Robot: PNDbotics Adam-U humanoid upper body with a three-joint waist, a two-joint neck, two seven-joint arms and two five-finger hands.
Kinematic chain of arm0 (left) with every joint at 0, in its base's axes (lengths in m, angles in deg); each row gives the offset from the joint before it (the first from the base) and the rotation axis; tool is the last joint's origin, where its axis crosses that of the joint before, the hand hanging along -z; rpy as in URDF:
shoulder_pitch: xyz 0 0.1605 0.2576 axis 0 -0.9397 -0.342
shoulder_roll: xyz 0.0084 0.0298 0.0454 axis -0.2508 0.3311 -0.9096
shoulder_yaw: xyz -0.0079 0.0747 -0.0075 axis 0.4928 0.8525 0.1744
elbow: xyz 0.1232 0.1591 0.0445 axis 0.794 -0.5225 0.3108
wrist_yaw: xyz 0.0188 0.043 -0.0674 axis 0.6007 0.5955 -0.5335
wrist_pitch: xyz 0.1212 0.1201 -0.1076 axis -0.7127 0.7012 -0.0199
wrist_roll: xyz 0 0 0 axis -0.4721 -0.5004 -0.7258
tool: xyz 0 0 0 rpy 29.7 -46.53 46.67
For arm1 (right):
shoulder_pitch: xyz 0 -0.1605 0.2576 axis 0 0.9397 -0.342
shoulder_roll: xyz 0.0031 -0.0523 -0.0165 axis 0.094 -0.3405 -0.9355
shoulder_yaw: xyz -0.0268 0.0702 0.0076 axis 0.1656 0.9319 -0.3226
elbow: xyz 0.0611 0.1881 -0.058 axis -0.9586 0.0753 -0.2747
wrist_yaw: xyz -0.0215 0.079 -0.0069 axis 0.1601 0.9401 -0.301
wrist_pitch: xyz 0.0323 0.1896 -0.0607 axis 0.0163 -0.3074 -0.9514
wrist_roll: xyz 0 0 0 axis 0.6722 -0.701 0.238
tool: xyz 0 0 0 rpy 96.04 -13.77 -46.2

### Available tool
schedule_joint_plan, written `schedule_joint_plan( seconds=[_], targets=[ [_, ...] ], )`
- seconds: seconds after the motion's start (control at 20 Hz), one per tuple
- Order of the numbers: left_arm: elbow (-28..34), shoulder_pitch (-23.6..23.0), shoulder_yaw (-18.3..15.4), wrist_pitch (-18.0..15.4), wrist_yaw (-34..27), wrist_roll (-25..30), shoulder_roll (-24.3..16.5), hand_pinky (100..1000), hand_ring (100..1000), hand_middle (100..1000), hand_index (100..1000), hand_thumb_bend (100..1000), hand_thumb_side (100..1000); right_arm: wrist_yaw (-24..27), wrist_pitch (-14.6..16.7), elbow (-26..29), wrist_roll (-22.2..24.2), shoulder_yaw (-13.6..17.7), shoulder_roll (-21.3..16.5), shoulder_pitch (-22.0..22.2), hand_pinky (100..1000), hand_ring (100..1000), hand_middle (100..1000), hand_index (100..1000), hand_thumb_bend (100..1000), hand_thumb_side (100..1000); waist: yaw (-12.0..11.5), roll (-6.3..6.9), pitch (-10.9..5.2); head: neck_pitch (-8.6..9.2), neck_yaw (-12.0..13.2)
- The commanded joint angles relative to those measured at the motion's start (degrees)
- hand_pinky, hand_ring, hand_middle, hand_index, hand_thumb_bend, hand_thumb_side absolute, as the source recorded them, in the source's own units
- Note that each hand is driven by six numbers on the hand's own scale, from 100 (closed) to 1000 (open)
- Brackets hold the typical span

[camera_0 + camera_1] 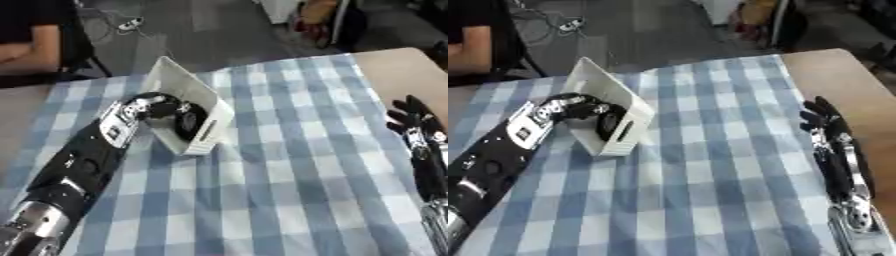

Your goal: Pick up objects on the table and place them in the box.

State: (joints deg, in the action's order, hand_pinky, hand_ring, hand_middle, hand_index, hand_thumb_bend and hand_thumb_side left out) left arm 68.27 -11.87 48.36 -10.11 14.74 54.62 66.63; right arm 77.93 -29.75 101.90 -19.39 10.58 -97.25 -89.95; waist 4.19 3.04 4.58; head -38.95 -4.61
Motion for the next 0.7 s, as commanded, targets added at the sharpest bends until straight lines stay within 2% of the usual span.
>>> schedule_joint_plan(
  seconds=[0.05,0.35,0.4,0.45,0.7],
  targets=[
    [1.97,2.35,0.93,-1.09,3.85,1.17,-2.95,937,975,1000,883,643,799,-0.27,-0.04,0.57,0.02,0.46,-1.33,-0.11,870,878,869,967,100,705,-0.16,-0.11,-0.66,0.61,-0.64],
    [11.62,6.73,2.76,-4.29,12.55,3.03,-7.41,947,979,1000,878,661,809,-0.48,-0.11,0.21,-0.08,0.72,-1.56,0.23,871,878,869,967,100,706,-0.73,0.22,-0.88,0.77,-1.00],
    [13.71,7.09,2.98,-4.63,13.34,3.33,-8.06,946,978,1000,879,921,301,-0.52,-0.11,0.16,-0.11,0.77,-1.58,0.25,870,878,869,967,100,702,-0.82,0.23,-0.89,0.83,-1.11],
    [15.05,7.12,3.07,-4.54,13.70,3.88,-8.39,949,980,1000,879,657,809,-0.54,-0.10,0.13,-0.13,0.80,-1.59,0.25,871,878,869,967,100,707,-0.85,0.24,-0.89,0.86,-1.14],
    [27.94,8.22,4.26,-6.48,11.13,4.69,-12.19,945,978,988,877,622,808,-0.71,-0.10,-0.01,-0.28,1.06,-1.66,0.36,871,878,869,967,100,707,-1.26,0.32,-0.93,1.35,-1.55]
  ],
)
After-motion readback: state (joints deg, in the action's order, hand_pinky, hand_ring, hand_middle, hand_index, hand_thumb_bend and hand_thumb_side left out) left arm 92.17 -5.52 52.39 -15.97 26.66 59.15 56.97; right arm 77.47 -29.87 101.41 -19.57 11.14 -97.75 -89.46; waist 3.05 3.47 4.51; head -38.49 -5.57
